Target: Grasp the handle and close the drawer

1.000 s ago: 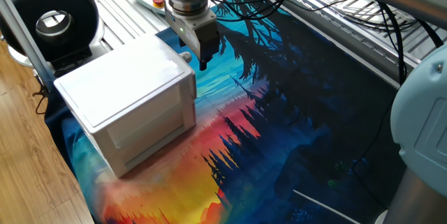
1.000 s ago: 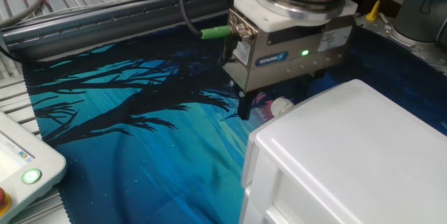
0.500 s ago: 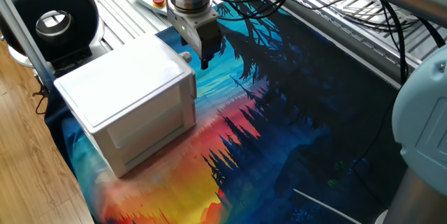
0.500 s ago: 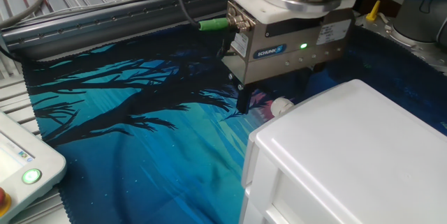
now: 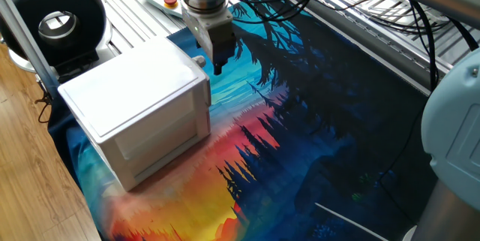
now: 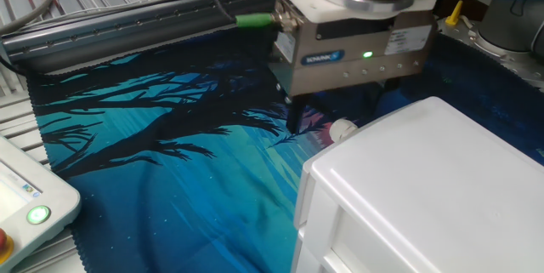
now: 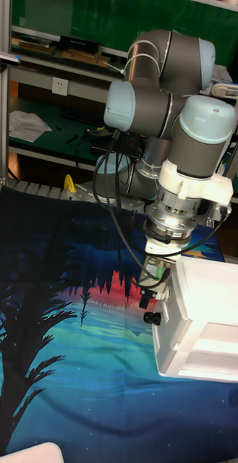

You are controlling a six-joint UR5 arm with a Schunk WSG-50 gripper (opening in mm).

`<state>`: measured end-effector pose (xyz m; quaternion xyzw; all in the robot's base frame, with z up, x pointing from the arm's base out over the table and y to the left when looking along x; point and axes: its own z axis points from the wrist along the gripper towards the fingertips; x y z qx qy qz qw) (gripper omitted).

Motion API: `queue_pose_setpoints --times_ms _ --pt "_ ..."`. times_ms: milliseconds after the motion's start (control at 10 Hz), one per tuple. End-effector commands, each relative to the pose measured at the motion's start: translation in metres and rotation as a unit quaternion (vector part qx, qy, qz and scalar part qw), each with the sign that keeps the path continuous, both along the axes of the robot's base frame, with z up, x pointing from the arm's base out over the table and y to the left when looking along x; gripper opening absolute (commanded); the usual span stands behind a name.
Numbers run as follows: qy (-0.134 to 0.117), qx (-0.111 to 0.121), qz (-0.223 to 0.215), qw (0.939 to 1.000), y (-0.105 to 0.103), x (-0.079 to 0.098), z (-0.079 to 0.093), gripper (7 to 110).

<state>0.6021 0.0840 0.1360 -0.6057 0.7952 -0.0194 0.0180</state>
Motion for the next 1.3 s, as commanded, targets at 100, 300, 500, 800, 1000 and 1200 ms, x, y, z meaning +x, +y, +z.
queue_pose_setpoints --times_ms 100,300,500,800,1000,1200 --pt "0.002 0.011 -0.138 0.9903 -0.005 0.003 0.007 88" --pt "0.011 0.021 -0.191 0.9813 -0.011 0.005 0.020 88" --pt "0.018 0.029 -0.203 0.9786 -0.018 0.004 0.033 88" --pt "0.054 0.019 -0.291 0.9551 -0.036 -0.007 0.048 88" --pt "0.057 0.001 -0.335 0.9407 -0.060 -0.006 0.063 88" --pt "0.031 -0.020 -0.398 0.9168 -0.085 0.006 0.081 88"
